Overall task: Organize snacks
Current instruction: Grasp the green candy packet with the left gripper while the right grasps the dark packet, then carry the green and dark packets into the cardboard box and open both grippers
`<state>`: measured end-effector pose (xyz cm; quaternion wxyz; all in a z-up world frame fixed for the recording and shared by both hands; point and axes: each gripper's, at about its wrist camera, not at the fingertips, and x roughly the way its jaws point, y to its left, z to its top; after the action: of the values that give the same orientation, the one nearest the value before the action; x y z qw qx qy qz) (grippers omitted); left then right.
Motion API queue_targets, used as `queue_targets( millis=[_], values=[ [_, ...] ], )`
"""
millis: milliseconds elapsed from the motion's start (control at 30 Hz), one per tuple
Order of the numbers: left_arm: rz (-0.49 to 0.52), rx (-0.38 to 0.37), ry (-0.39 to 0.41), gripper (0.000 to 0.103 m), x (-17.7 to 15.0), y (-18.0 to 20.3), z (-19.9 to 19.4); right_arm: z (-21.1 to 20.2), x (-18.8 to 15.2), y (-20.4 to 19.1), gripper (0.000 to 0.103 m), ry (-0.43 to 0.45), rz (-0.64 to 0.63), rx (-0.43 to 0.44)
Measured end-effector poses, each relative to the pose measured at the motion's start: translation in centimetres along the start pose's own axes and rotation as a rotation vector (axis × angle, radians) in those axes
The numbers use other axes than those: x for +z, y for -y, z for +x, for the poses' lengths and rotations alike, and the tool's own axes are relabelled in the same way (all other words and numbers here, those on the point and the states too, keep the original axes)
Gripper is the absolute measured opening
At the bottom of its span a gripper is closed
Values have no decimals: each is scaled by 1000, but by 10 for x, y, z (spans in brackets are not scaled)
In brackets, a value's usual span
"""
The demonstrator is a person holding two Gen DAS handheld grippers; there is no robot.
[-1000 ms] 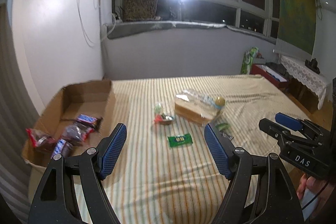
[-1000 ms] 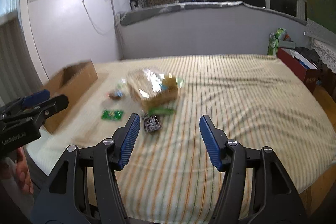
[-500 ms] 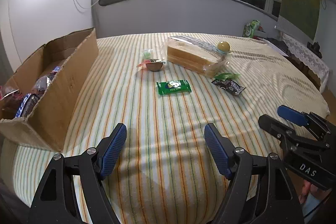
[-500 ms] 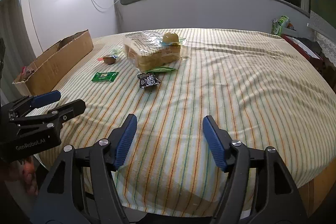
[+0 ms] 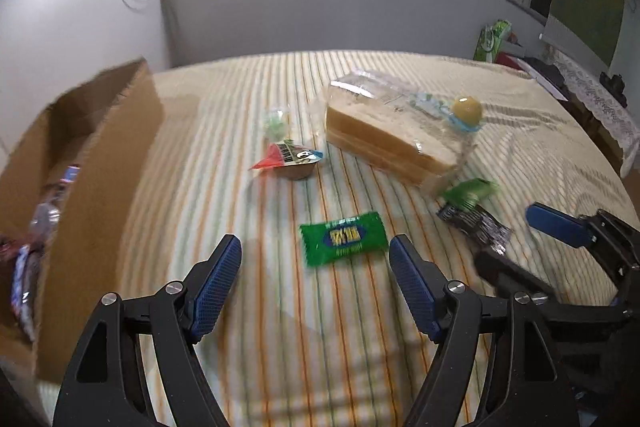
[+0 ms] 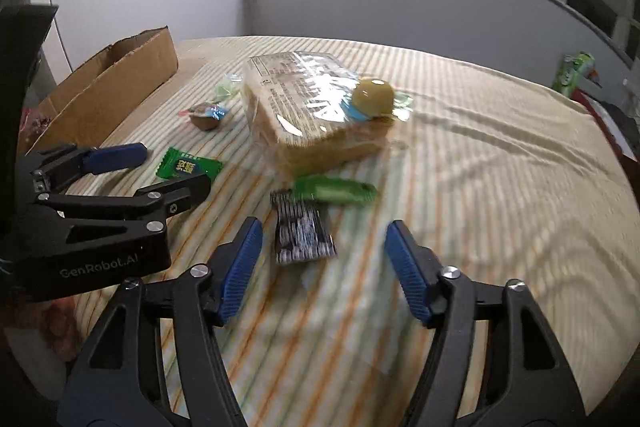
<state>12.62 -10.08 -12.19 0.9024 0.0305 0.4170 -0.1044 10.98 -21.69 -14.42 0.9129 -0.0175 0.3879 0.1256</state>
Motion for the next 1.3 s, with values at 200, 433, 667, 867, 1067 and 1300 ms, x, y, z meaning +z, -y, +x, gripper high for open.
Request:
queue_targets(
  millis=[200, 433, 667, 867, 1067, 1300],
  values=[
    [-22, -37, 76, 32, -9, -8, 0, 3, -2, 10, 29, 54, 39, 50],
    [-53, -87, 85, 32, -10, -14, 0, 2, -3, 6, 28, 78, 43, 59],
    [-43, -79, 93, 31, -8, -12, 1, -2, -11, 5, 28, 94, 40, 48],
    [-35, -65, 106, 31, -8, -8, -1, -3, -11, -4, 28, 96, 5, -1],
    [-78, -77, 147, 31, -22, -14, -22, -28, -38, -9, 28, 115, 101, 31],
    [-104, -108, 190, 31, -37, -20, -71, -93, -7, -10, 28, 236, 115, -6]
  ],
)
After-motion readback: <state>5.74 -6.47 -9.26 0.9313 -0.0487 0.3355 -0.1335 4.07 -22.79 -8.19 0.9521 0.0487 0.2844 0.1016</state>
